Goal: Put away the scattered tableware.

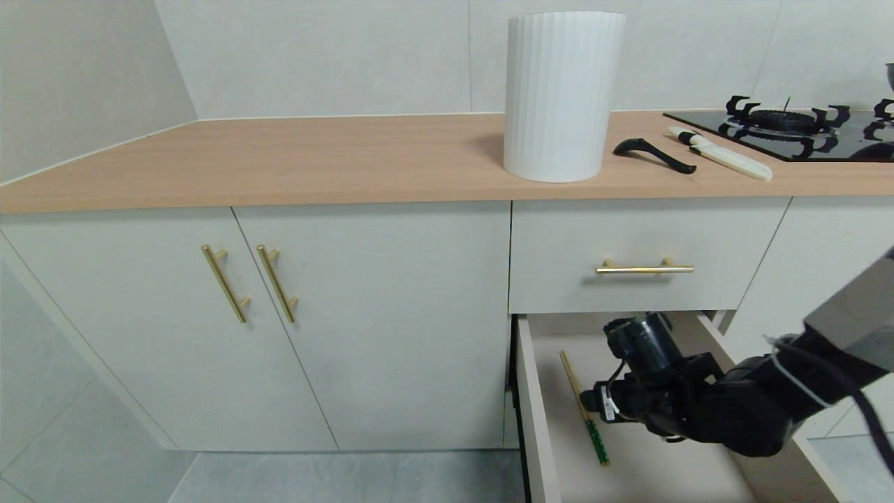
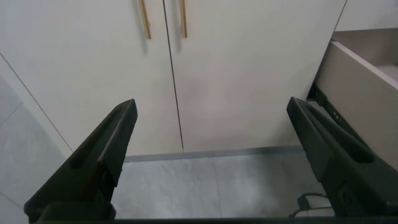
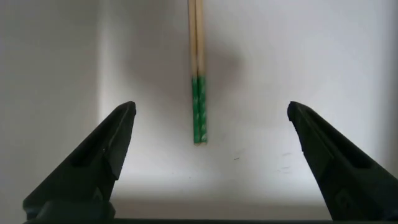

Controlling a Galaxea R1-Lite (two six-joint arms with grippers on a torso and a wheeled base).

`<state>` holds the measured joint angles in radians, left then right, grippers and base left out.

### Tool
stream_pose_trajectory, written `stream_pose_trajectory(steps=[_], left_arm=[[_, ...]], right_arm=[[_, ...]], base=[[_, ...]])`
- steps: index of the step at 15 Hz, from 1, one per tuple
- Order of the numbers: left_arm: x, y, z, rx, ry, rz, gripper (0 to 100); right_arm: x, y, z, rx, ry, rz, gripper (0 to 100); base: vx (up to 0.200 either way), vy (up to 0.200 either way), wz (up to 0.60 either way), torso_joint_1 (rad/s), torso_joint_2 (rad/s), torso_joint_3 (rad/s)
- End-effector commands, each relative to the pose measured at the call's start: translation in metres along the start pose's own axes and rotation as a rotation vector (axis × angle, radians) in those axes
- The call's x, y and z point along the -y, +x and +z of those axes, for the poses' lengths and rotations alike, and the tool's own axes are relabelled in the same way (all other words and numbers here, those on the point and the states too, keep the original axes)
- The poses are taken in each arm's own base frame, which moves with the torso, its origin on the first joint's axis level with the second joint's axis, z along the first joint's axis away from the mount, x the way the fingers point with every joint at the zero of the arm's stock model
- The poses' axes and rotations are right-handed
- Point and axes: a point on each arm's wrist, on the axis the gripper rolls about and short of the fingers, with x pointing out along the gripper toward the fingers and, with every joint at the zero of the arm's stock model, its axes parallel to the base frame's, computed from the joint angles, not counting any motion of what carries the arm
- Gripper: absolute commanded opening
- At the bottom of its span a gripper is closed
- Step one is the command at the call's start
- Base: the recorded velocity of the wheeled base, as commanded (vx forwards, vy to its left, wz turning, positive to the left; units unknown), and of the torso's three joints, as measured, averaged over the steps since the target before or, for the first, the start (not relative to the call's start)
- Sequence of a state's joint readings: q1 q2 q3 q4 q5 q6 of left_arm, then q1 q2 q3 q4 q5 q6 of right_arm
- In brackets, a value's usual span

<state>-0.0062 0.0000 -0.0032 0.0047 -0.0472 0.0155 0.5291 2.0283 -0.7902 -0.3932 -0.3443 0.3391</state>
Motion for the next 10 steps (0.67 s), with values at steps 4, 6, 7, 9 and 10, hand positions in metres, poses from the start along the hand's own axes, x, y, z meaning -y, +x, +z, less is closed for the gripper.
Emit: stream_pose_trajectory(steps=[4,6,7,9,10], left_arm=[[0.0,0.0,0.0,-0.002,0.0,0.0,100],[0.0,0.0,0.0,-0.002,0.0,0.0,100],[0.0,0.0,0.0,-0.002,0.0,0.0,100],[0.0,0.0,0.0,-0.002,0.0,0.0,100],[0.0,0.0,0.0,-0.002,-0.002,0.0,100]], right_arm=[[0.028,-0.085,0.041,0.253,0.019,0.038,100],[0.034,-0.097,0.046,0.291,0.029,0.039,100],[0.036,-0.102,0.048,0.308,0.037,0.041,100],[0.04,-0.109,0.051,0.331,0.02,0.034,100],[0.045,-0.109,0.051,0.332,0.009,0.02,100]], base=[[0.0,0.0,0.0,0.0,0.0,0.0],[0.0,0.0,0.0,0.0,0.0,0.0],[0.0,0.0,0.0,0.0,0.0,0.0],[0.0,0.0,0.0,0.0,0.0,0.0],[0.0,0.0,0.0,0.0,0.0,0.0]])
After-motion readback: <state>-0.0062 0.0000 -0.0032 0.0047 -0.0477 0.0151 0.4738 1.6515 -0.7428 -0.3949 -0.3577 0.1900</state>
